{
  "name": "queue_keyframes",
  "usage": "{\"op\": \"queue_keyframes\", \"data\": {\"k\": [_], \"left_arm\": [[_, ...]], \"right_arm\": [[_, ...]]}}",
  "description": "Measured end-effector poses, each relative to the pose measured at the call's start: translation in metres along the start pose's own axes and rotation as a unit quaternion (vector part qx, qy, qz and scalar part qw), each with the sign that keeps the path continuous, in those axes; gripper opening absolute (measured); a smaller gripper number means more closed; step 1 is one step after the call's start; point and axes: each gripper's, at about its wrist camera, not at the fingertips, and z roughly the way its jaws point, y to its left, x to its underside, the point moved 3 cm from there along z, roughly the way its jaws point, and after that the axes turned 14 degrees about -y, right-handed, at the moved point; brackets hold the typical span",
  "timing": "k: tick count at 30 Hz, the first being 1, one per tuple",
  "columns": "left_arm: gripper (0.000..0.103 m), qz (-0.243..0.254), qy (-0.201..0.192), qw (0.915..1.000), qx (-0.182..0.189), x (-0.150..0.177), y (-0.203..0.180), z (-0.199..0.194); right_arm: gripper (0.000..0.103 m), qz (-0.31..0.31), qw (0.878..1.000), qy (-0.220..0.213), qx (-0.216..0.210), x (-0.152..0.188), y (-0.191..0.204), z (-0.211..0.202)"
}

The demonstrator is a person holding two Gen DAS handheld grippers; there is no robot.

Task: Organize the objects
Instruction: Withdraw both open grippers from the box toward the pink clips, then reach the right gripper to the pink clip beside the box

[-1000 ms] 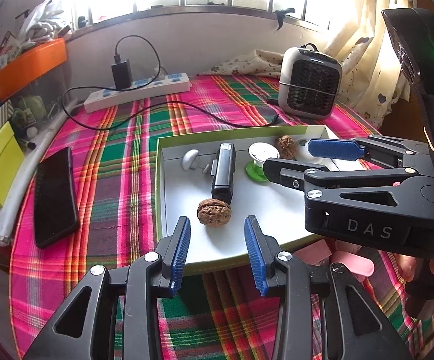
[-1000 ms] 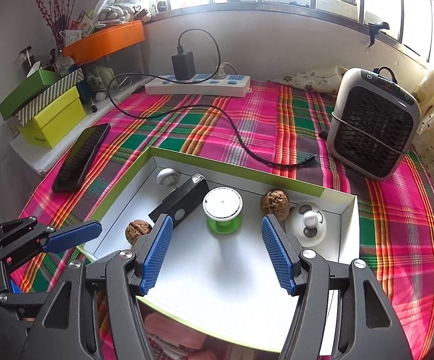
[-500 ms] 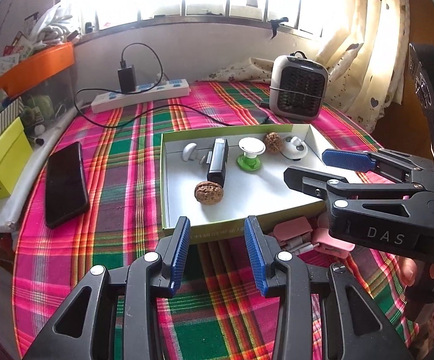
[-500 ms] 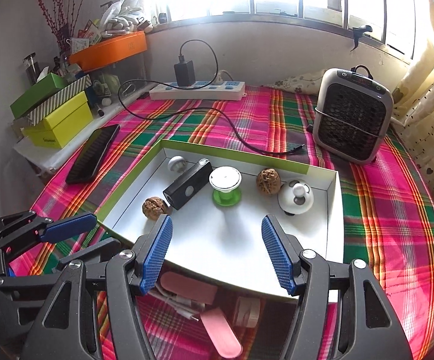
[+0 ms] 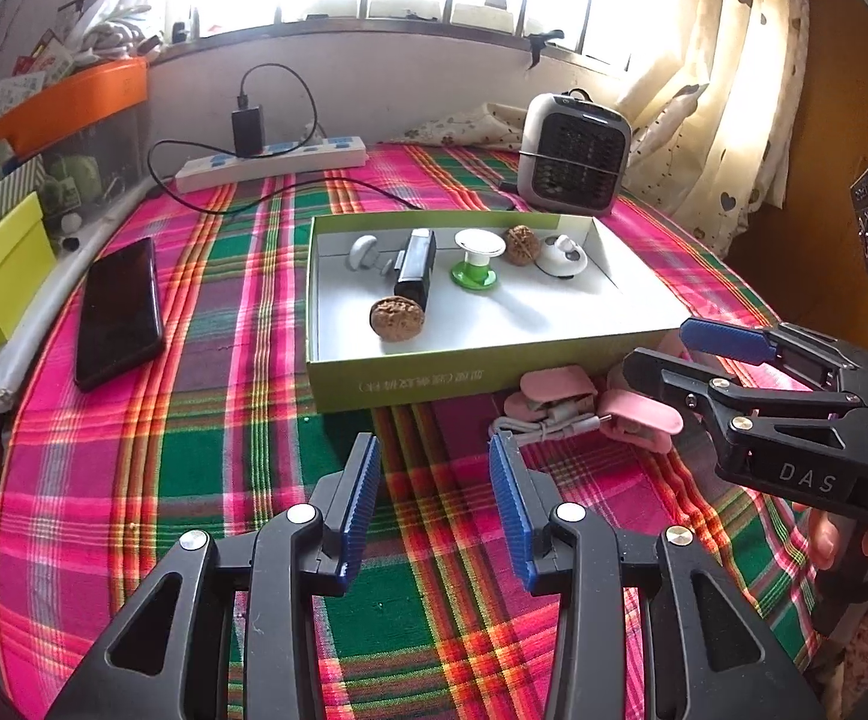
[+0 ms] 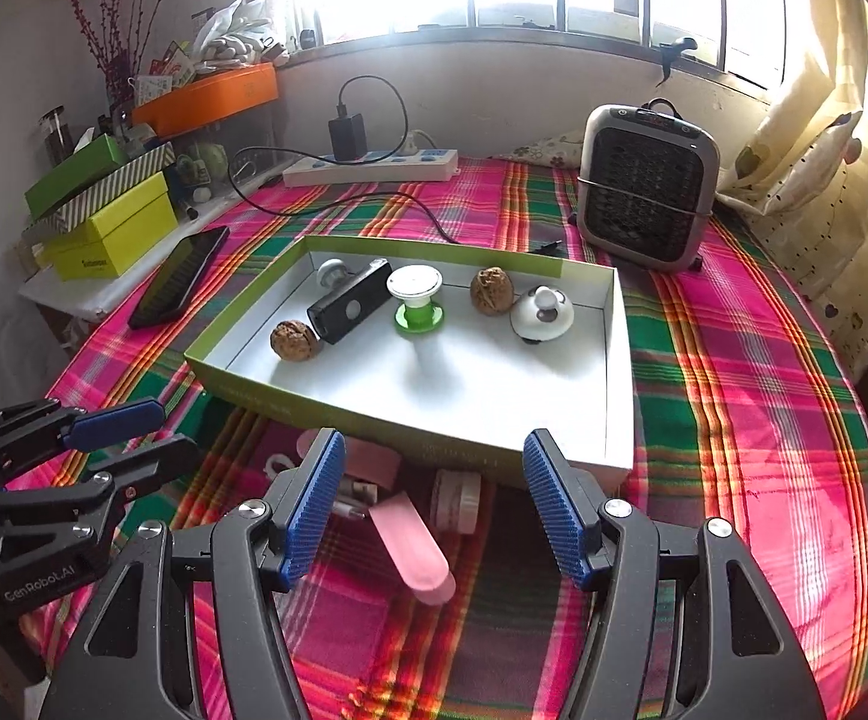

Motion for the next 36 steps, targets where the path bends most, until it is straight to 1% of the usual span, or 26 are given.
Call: {"op": "queue_keyframes", "data": {"k": [8,11,19,25,29,36], "left_arm": [[0.036,-0.008,0.004,0.9999,0.008,0.010,0.000,-0.001],[0.037,-0.009,0.008,0.9999,0.012,0.014,0.000,0.000],[0.037,-0.014,0.016,0.9995,0.024,0.018,0.003,0.006],[0.037,-0.012,0.028,0.9989,0.035,0.019,0.005,0.015],[0.037,-0.014,0.037,0.9980,0.049,0.018,0.005,0.023],[0.041,0.001,0.044,0.9962,0.075,0.012,-0.003,0.032]], "right_arm": [[0.063,0.001,1.000,0.009,0.005,0.019,-0.002,-0.009],[0.063,0.001,1.000,0.014,-0.002,0.024,0.000,-0.012],[0.063,-0.003,0.999,0.041,-0.001,0.034,0.002,0.000],[0.063,-0.006,0.998,0.057,0.000,0.038,0.002,0.010],[0.063,-0.002,0.998,0.059,0.004,0.036,0.001,0.014],[0.062,-0.015,0.998,0.062,0.013,0.036,0.004,0.016]]}}
